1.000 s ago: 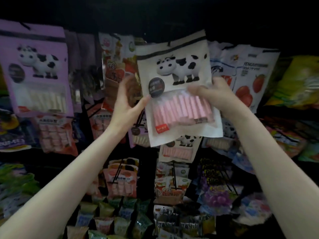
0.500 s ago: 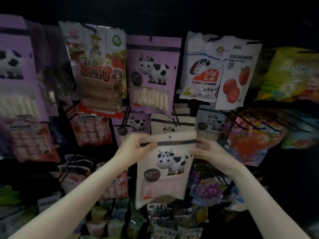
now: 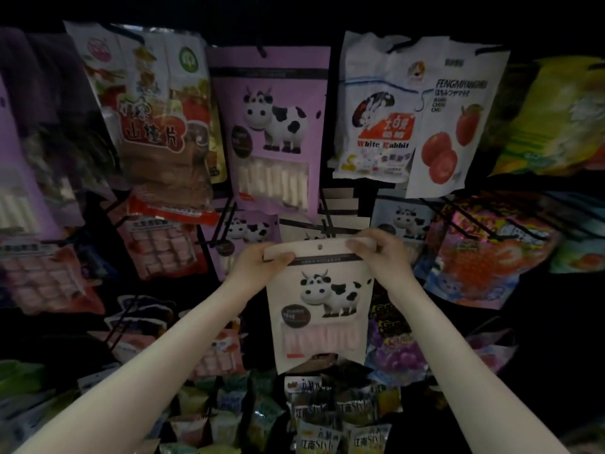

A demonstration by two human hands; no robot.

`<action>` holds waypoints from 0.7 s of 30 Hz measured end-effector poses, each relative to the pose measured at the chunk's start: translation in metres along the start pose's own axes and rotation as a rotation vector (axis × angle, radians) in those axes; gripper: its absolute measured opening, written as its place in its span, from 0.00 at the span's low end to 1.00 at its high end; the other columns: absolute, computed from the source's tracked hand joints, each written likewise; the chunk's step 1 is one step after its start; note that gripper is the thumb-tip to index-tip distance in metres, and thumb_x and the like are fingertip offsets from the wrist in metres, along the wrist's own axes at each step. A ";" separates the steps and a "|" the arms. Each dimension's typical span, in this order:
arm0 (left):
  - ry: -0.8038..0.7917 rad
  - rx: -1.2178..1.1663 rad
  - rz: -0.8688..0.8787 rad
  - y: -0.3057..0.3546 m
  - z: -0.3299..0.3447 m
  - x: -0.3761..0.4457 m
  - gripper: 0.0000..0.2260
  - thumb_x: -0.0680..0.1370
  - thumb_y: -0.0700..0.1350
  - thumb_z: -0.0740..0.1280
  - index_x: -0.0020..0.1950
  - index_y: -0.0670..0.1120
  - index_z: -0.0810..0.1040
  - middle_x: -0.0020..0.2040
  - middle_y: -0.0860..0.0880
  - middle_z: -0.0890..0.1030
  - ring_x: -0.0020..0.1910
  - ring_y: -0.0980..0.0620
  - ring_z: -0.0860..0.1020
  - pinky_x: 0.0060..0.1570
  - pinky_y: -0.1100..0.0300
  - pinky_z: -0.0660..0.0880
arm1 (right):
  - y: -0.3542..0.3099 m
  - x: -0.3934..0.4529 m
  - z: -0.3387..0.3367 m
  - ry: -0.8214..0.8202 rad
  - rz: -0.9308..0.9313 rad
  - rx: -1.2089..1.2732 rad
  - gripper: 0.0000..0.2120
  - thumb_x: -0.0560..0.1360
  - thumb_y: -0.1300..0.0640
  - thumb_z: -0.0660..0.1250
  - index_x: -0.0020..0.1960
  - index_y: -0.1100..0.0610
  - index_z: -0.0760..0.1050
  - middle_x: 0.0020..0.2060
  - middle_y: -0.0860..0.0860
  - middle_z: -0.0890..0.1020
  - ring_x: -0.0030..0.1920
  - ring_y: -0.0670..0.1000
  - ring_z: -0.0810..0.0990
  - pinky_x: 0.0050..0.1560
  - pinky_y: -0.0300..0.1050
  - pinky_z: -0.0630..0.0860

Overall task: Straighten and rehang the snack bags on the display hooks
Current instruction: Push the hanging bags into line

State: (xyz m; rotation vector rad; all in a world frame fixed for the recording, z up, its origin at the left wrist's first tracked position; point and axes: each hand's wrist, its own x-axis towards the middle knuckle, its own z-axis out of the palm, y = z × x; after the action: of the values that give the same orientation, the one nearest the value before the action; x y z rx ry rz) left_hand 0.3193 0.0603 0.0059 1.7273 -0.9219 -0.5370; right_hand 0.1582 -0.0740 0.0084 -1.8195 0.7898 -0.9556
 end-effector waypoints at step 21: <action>0.240 0.325 0.031 -0.004 0.029 0.060 0.09 0.78 0.40 0.61 0.52 0.38 0.80 0.51 0.40 0.81 0.51 0.43 0.78 0.42 0.59 0.70 | 0.015 0.045 0.012 0.146 -0.046 -0.452 0.10 0.77 0.57 0.65 0.54 0.62 0.78 0.50 0.57 0.81 0.51 0.54 0.78 0.44 0.39 0.71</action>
State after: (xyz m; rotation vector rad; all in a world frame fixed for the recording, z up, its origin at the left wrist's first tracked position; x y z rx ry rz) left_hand 0.3352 -0.0036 -0.0025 2.0133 -0.8962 -0.1570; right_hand 0.1887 -0.1114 0.0035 -2.1760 1.1296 -1.0060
